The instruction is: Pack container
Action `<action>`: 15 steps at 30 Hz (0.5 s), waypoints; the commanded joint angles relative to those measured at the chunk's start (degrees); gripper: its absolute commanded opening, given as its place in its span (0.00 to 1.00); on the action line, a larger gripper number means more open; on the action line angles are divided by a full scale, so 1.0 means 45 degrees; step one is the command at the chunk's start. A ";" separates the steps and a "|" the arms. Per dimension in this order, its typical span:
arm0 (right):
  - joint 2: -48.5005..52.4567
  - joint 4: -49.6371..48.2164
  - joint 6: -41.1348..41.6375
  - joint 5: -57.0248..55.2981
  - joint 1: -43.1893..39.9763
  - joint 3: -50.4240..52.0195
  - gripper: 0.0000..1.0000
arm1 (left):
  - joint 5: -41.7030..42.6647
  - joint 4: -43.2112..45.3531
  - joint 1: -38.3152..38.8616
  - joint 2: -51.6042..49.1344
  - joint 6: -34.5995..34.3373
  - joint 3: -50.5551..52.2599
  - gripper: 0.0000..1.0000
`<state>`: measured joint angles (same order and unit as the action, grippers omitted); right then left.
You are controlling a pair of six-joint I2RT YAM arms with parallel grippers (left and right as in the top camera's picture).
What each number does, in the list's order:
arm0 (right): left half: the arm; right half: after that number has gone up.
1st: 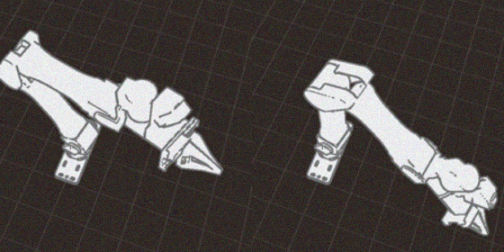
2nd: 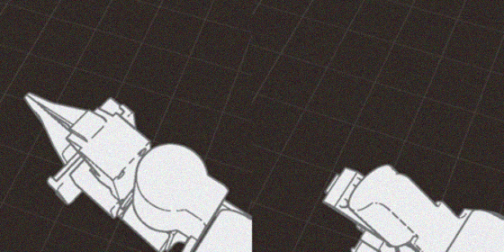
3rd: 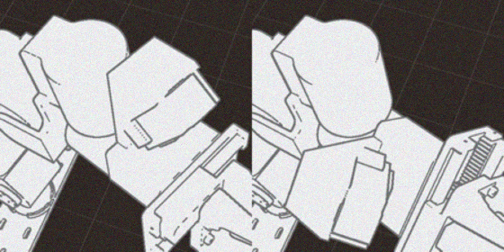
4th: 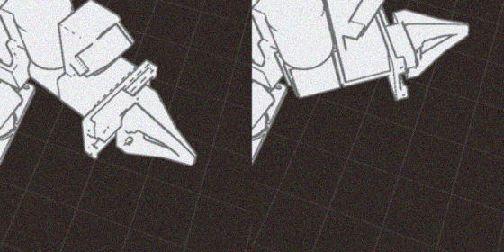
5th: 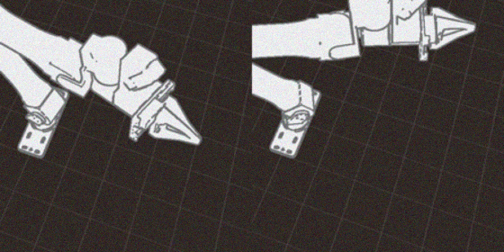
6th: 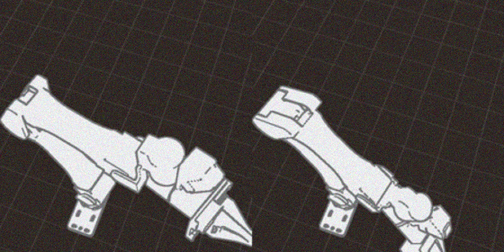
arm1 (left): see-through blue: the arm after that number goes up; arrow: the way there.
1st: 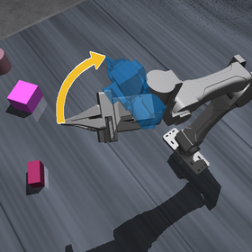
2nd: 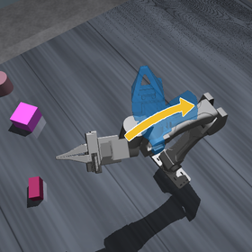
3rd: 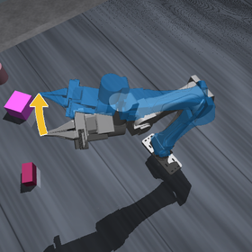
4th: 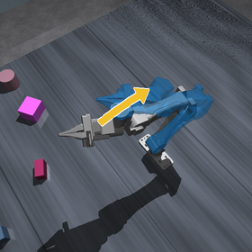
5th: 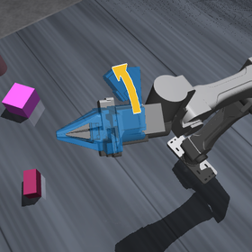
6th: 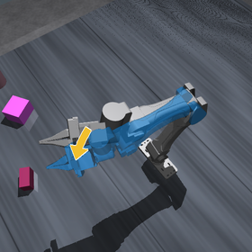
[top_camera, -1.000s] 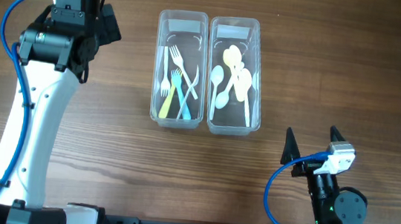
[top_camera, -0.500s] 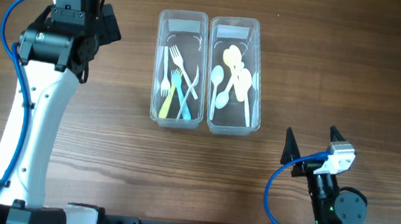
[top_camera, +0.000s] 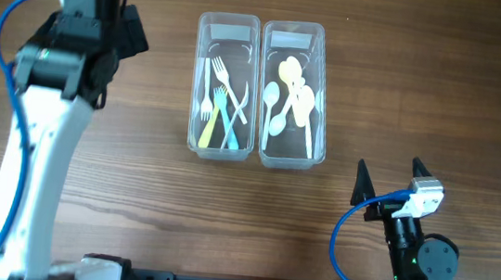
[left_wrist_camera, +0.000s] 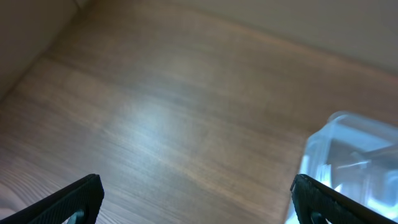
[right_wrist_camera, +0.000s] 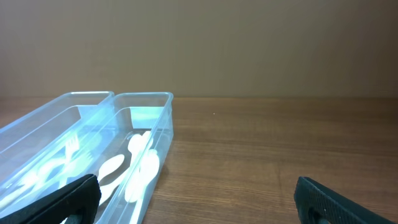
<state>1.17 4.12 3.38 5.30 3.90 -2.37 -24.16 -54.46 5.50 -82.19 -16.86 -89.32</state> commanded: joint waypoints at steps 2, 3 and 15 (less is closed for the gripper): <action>-0.0083 -0.0102 -0.0053 -0.0219 -0.0063 0.0058 1.00 | 0.0379 0.0034 -0.0029 0.3317 -0.0034 -0.0063 1.00; -0.0083 -0.0102 -0.0049 -0.0219 -0.0063 0.0058 1.00 | 0.0500 0.0034 -0.0029 0.3876 -0.0034 -0.0058 1.00; -0.0083 -0.0102 -0.0053 -0.0219 -0.0063 0.0058 1.00 | 0.2137 0.0117 -0.0034 1.1050 -0.0044 0.4051 1.00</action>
<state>1.17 4.03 3.38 5.30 3.90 -2.37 -17.76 -53.98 5.50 -38.96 -16.86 -79.70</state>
